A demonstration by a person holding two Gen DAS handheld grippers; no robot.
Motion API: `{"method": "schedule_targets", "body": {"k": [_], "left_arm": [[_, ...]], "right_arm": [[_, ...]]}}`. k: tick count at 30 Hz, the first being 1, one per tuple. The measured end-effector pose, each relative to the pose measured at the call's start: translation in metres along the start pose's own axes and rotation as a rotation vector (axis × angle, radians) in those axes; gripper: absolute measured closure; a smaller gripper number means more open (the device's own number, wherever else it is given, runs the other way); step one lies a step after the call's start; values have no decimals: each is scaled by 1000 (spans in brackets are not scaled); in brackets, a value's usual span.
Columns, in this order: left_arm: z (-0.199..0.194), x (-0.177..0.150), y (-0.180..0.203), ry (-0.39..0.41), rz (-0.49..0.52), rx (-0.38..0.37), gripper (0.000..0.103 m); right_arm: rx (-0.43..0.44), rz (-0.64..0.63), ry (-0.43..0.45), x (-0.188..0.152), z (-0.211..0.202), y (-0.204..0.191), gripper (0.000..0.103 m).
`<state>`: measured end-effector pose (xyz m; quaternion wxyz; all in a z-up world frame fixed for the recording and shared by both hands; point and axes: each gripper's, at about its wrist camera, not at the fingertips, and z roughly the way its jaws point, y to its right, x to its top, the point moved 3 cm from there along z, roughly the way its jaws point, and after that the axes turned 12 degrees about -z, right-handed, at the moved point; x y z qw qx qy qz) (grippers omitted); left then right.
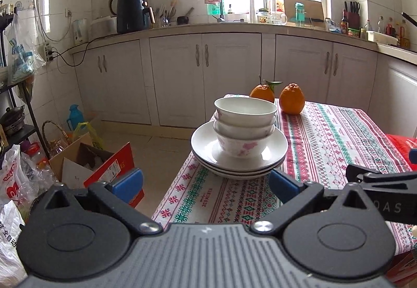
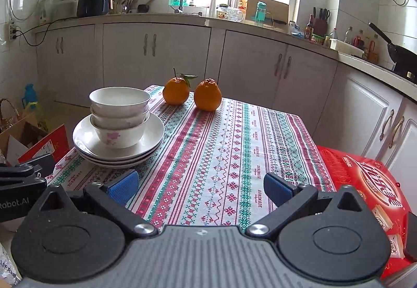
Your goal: Organize plates and bowls
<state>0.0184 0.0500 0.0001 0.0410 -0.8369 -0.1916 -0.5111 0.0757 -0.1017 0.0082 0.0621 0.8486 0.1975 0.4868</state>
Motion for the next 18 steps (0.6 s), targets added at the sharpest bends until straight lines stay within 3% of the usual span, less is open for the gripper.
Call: {"method": "schedule_targets", "body": {"k": [18], "left_arm": [[2, -2, 4, -25, -5, -15, 1]], "right_arm": [[-1, 16, -13, -3, 4, 2, 0]]}}
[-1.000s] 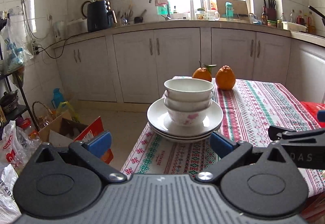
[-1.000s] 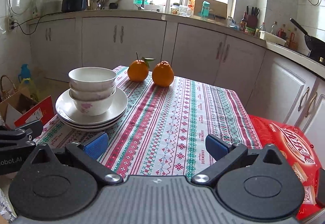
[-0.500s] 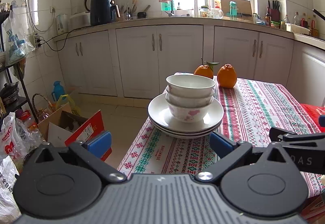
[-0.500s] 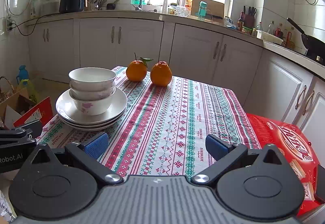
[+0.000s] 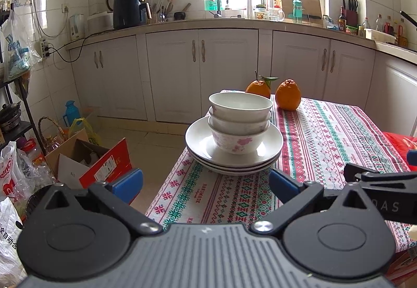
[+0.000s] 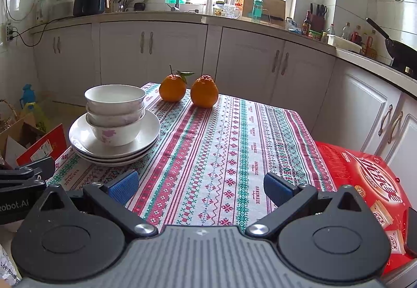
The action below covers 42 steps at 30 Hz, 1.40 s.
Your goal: Organize plates and bowls
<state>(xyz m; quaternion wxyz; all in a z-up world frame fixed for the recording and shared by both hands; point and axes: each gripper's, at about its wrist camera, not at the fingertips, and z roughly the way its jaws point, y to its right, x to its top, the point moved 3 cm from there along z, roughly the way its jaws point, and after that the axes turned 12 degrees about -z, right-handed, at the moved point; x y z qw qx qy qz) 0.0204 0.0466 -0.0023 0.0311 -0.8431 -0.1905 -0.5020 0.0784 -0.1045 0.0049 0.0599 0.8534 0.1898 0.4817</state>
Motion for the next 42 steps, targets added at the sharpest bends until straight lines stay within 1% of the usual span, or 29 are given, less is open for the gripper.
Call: {"method": "schedule_targets", "body": {"k": [42], "left_arm": [[-2, 0, 2, 1, -2, -2, 1]], "right_arm": [[-17, 5, 9, 0, -5, 3, 0]]}}
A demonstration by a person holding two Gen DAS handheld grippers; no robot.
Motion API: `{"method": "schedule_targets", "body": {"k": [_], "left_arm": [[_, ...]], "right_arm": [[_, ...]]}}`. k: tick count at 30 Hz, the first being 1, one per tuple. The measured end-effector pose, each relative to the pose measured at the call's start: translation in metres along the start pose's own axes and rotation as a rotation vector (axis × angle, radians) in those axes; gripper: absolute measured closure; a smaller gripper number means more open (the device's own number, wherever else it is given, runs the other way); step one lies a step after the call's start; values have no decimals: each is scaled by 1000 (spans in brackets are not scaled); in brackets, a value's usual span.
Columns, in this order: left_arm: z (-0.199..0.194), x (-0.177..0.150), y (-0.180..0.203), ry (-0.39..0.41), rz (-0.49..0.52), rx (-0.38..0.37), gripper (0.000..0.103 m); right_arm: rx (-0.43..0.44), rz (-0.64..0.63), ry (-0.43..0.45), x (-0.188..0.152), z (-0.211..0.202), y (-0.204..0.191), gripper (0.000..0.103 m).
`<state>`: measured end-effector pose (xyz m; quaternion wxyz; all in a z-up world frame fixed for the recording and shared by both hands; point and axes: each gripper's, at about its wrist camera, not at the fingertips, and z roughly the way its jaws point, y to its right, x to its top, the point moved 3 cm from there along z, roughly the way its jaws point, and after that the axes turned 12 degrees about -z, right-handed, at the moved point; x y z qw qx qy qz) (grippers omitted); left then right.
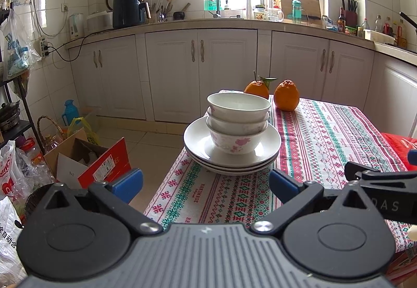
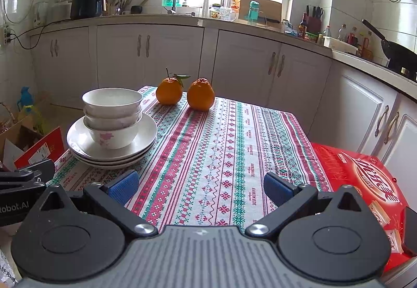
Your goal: Organize plates and bowls
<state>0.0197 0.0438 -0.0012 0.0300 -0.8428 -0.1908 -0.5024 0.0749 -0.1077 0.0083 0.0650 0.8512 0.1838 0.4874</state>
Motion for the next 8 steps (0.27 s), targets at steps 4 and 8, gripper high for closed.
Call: {"method": "schedule_targets", "body": {"k": [4, 8], "left_arm": [[0, 0, 0, -1, -1, -1, 1], [0, 0, 1, -2, -1, -1, 1]], "right_arm": [[-1, 1, 0, 0, 0, 0, 0], [-1, 1, -1, 0, 0, 0, 0]]}}
